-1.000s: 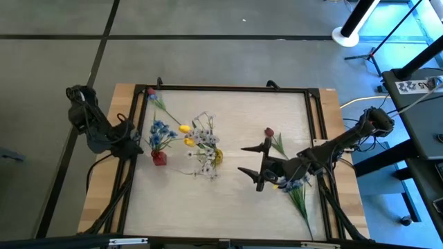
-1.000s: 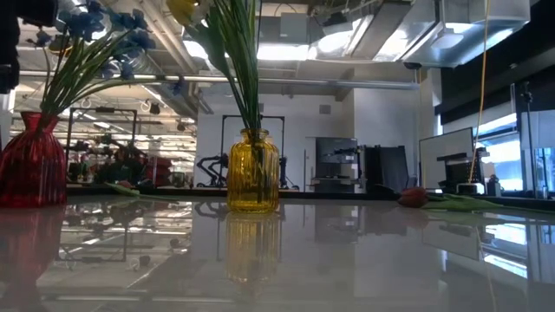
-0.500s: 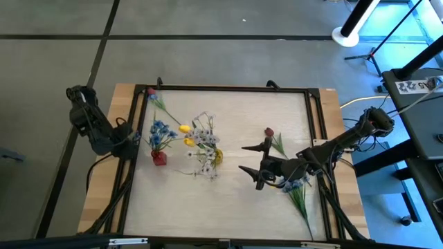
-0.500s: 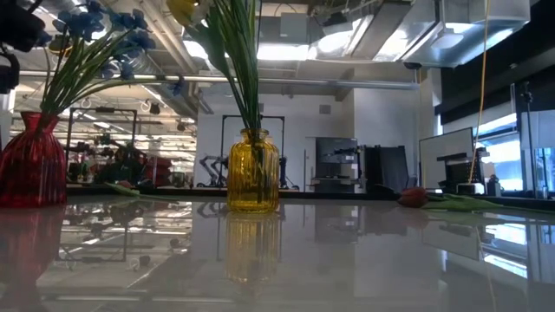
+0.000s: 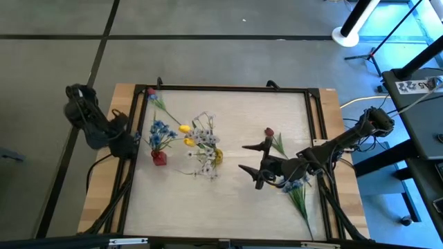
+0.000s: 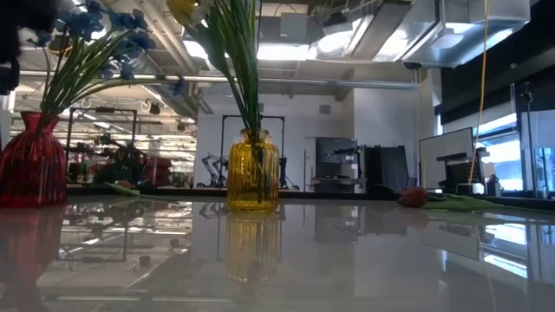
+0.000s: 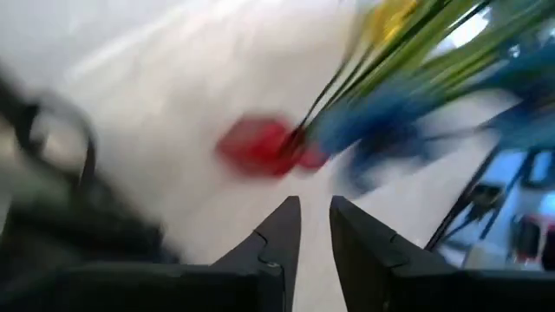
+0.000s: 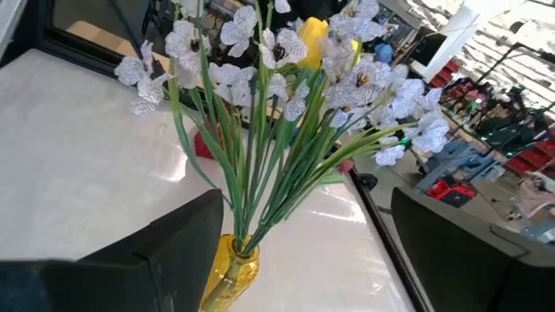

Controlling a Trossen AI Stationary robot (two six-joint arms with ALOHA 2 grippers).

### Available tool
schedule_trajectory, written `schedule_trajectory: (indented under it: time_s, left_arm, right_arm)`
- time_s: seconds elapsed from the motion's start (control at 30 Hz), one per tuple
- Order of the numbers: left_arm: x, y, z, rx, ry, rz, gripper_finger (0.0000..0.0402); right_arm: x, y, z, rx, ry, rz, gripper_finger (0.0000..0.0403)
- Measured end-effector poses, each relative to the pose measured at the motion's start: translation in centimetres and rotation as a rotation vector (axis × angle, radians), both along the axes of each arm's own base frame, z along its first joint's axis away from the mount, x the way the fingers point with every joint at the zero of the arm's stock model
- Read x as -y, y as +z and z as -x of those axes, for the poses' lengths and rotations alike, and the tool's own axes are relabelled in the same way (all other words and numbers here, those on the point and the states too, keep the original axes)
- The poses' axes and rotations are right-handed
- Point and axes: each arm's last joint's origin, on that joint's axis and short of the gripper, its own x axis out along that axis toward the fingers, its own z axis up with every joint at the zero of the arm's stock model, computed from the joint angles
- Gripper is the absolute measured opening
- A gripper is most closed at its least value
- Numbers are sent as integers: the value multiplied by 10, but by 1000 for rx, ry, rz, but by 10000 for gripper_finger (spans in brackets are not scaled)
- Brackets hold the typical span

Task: Sort flowers into vase by color
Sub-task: Put the top dark red tulip into the red flower vase

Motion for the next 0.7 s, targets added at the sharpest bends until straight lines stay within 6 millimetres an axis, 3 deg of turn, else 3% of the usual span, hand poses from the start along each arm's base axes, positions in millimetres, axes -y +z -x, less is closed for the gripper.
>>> schedule_trajectory:
  time_s: [0.33,0.5,0.6,0.7]
  left_arm:
    - [-15,64,3,451,-3,-83,45]
    - [-22,95,0,718,168,-432,45]
    - [-26,102,0,738,305,-625,45]
    - [-26,97,0,728,452,-745,45]
  right_arm:
    - [0,0,0,-7,-3,16,331]
    - [0,0,0,-7,-2,22,331]
    - [0,0,0,-6,-2,21,331]
    - [0,0,0,-5,-1,21,331]
